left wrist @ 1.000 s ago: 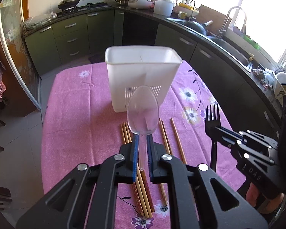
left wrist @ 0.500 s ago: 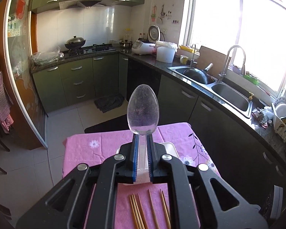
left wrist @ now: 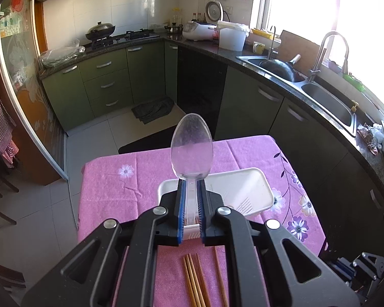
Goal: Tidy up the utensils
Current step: 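Lower the spoon into the white caddy and open the left tool while the right tool drops the fork in, then move the left tool to the wooden chopsticks and grasp one chopstick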
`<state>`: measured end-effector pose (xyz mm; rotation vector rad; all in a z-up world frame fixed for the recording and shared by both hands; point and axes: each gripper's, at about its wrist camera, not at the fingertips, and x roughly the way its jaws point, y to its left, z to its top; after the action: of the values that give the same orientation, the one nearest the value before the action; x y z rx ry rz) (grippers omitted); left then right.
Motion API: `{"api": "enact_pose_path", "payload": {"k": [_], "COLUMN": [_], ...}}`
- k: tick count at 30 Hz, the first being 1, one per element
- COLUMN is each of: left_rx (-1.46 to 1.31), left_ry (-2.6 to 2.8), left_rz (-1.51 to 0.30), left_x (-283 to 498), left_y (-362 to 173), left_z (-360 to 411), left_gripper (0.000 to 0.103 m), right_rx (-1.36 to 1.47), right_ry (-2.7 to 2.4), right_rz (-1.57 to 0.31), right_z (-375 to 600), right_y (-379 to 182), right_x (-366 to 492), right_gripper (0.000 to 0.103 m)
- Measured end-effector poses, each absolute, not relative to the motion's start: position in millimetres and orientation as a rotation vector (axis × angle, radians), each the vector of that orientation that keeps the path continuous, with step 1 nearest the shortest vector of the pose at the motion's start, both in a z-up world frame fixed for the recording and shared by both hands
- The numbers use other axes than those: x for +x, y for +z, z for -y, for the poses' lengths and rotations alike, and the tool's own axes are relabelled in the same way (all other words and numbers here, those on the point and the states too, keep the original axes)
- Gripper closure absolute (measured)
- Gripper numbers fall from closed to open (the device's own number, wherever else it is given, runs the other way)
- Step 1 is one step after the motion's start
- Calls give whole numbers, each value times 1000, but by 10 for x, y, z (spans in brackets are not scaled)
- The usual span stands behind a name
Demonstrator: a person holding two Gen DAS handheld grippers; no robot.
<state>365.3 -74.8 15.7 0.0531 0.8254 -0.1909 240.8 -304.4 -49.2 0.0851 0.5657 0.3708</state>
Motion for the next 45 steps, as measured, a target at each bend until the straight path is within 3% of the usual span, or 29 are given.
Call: {"api": "enact_pose_path", "payload": {"k": [2,4,7,15,24,30,33,40,45], "left_rx": [58,61,74,50,59,68,69,65,29], "left_ry": [-192,-199,-212,-257,-255,-271,-286,-275,-259], "left_rz": [-829,-821,-804,-787,-808,-825,-842,-877,-996], "left_x": [3620,3575,3508,3369,3235,3156,3100,2915,2856], "left_y": [94,89,109,131,43,-9,-45,-148,-524], "left_z": [701,659,621,497,330,373,409,401,360], "left_gripper": [91,76,64,64,59,58,58,56,53], "right_rx": [60,40,-1,-48,-72,-100,-110,-84,-98], "right_ry": [351,336,296,144,117,143,146,147,149], "right_rz": [-529,-484,-422,-196,-214,-241,-247,-224,-362], "right_z": [2964,2887,2745,2473,2297,2308,2306,2511,2723], "right_y": [-406,-298,-125,157,-160,-431,-448,-170,-169], "right_x": [2479,2570,2753,3365,4031,3828,3715,3177,2865], "right_gripper": [98,98,98,98,97,92,78,78,78]}}
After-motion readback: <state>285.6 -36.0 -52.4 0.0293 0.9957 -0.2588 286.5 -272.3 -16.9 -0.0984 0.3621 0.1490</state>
